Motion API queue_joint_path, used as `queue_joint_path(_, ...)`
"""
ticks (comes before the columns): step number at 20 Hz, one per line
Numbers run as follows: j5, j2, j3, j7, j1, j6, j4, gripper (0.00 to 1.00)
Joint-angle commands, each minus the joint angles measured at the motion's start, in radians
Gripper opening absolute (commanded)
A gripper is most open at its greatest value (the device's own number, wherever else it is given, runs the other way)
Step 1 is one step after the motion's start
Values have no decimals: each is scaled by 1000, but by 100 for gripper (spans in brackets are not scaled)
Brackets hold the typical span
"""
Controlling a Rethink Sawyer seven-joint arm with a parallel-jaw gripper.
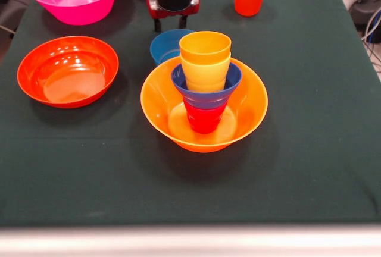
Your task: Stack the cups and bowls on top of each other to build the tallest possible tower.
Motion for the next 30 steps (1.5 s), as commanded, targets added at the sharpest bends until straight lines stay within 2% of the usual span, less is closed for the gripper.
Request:
queue_joint_path(1, -110, 48, 65, -96, 28, -100, -135, 100)
queue_joint_path(9, -98, 11, 69, -95, 28, -76, -114, 100)
queue_joint_path(13, -60, -54, 96, -129, 11, -22, -73, 100)
queue_joint_path(25, -30, -121, 135, -216, -48, 81, -102, 100)
queue_joint_path(30, -15, -133, 147, -220, -67, 116, -143, 100)
